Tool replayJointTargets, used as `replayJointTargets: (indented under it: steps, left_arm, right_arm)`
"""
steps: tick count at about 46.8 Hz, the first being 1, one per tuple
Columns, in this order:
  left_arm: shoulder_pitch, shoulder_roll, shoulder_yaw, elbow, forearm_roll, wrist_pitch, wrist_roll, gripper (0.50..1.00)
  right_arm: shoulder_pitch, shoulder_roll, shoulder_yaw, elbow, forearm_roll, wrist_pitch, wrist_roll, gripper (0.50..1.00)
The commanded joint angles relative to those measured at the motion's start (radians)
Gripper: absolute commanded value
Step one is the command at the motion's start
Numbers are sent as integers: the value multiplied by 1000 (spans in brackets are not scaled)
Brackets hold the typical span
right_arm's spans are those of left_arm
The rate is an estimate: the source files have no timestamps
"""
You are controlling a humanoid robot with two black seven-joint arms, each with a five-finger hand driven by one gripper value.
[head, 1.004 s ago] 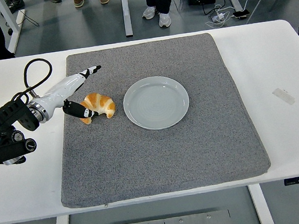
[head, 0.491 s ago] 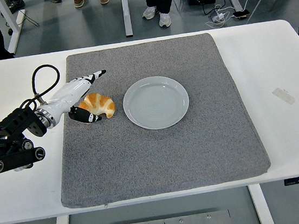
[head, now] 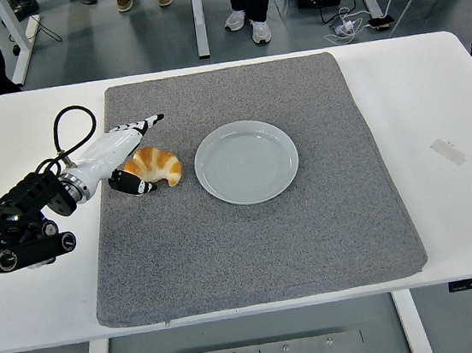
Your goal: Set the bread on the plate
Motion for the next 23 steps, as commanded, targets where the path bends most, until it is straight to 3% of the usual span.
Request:
replayJointTargets:
  steps: [1,15,21,23]
  left_arm:
    - [1,-9,1,15,0,0,-1,978]
    - [32,-79,0,107,0,0,-6,968]
    - [44,-92,0,123,0,0,-12,919]
    - [44,-96,4,126,0,0,-12,881]
  right_arm:
    - [0,0,0,0,0,0,0,1000]
    - [0,0,0,0,0,0,0,1000]
    - [0,0,0,0,0,0,0,1000]
    - [0,0,0,0,0,0,0,1000]
